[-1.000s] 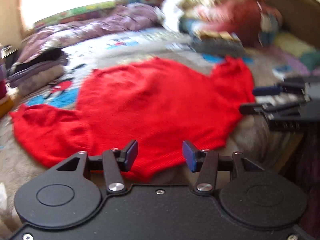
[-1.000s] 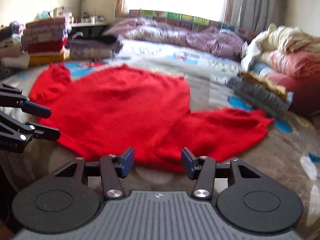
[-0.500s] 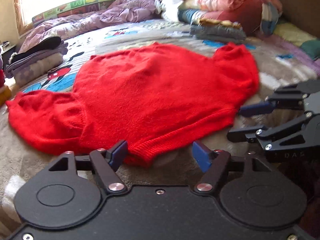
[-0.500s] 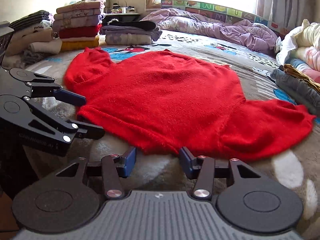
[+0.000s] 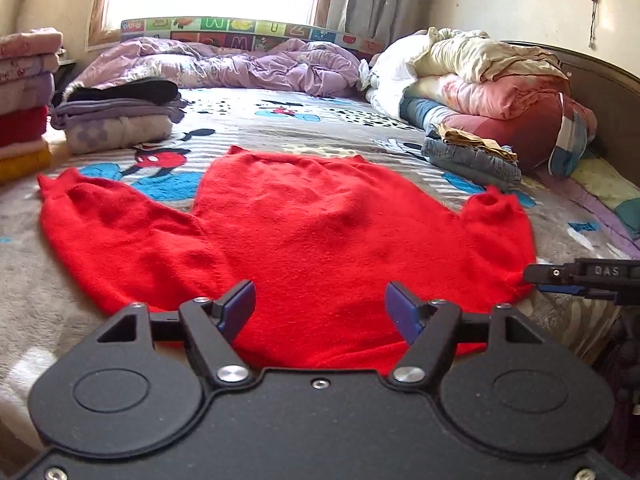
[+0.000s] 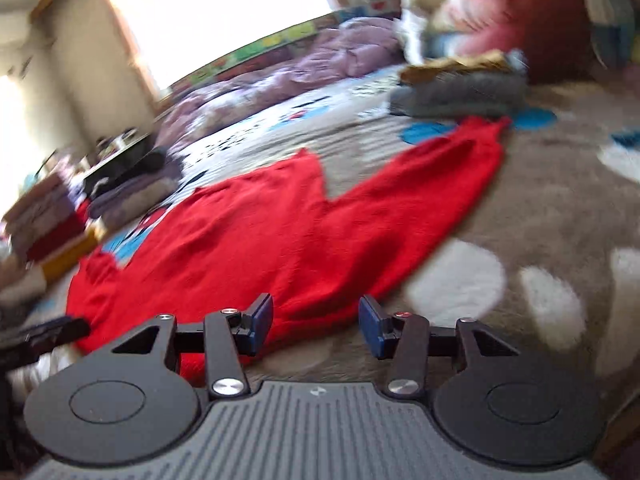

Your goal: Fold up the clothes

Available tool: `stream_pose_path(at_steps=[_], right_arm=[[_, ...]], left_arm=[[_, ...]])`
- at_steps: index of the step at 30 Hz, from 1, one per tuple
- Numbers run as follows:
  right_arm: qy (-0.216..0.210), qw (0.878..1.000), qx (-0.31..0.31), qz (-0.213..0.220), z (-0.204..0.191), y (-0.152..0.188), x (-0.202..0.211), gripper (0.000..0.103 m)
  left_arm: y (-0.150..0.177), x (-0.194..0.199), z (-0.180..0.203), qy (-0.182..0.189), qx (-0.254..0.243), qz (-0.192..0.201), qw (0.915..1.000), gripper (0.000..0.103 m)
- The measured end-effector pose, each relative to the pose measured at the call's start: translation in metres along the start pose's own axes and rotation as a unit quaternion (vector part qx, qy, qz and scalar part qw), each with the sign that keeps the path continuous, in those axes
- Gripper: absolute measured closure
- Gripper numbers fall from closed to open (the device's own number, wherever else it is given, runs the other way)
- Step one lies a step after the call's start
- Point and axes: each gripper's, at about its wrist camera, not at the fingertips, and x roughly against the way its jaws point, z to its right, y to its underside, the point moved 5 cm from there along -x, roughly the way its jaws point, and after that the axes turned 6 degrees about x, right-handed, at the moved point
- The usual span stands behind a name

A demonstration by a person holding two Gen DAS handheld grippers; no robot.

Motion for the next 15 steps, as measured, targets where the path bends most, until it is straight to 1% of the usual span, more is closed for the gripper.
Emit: stream_pose_path(at_steps=[1,3,6,9,11,13,15], right_arm=[[0.005,1.0,-0.017,0.0,0.006,0.0,-0.002,0.054],[0.012,0.999,-0.032,-0.001,0.012,0.003,-0.009,0.054],[0.026,0.999,-0.037,-0.003,0.019,0.002,-0.016,0.054],[0.032,0.999,-0.031,-0.002,0.023,0.001,-0.016,0.055],[0.028,0.999,-0.037,-0.001,0.026,0.001,-0.014,0.055],[0.03,0.998,-0.05,0.007,0.035,-0.001,-0.008,0.055],[0.03,0.997,-0.07,0.016,0.046,-0.004,-0.004,0.055]], left_arm=[[0.001,-0.002,0.005,0.003,-0.003,-0.002,1.0,0.032],[0.003,-0.007,0.019,0.01,-0.017,-0.003,0.9998,0.032],[0.012,-0.018,0.048,0.019,-0.063,-0.003,0.9978,0.032],[0.021,-0.027,0.067,0.008,-0.127,-0.024,0.9916,0.032],[0.027,-0.033,0.079,0.0,-0.17,-0.038,0.9848,0.032],[0.033,-0.039,0.091,-0.007,-0.212,-0.052,0.9759,0.032],[0.022,-0.036,0.092,-0.001,-0.206,-0.051,0.9772,0.032]])
